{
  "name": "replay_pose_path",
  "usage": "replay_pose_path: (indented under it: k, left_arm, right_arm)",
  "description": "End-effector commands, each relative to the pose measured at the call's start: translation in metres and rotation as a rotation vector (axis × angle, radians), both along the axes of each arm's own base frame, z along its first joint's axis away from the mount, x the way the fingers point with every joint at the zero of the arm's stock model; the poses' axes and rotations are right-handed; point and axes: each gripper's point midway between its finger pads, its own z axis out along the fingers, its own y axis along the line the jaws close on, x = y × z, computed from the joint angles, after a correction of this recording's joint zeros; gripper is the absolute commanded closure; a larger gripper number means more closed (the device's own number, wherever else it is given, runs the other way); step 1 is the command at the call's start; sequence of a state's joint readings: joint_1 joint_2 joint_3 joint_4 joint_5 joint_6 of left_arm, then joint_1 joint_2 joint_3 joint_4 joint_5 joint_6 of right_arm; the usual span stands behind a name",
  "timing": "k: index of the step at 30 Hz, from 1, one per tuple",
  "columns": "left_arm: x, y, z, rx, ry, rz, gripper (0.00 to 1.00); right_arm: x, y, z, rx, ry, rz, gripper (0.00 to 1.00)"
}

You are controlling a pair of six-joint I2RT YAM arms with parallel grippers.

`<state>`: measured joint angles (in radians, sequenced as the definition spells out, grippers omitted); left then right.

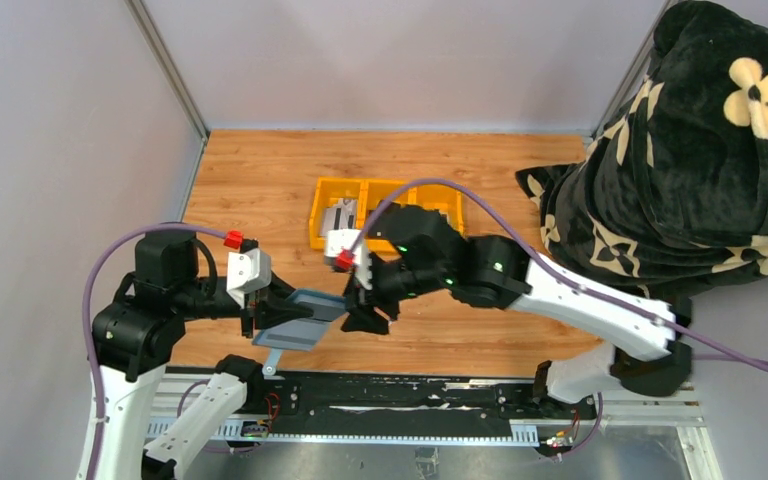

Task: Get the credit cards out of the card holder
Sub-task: Remove the credit card from the card holder.

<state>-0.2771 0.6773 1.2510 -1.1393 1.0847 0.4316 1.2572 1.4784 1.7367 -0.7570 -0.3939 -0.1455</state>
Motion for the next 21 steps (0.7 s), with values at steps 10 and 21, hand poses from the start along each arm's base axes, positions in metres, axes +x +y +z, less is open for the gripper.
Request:
replay_pose_path:
  k: [10,21]
  left_arm:
    - [0.031,-0.003,0.090,-0.401,-0.010,0.290,1.00]
    - [0.016,-0.001,0.102,-0.502,0.077,0.290,1.00]
  right_arm:
    - [0.029,-0.016,0.086,0.845,0.133,-0.266,0.23]
    - [0.039,-0.008,0.094,0.946,0.327,-0.198,0.33]
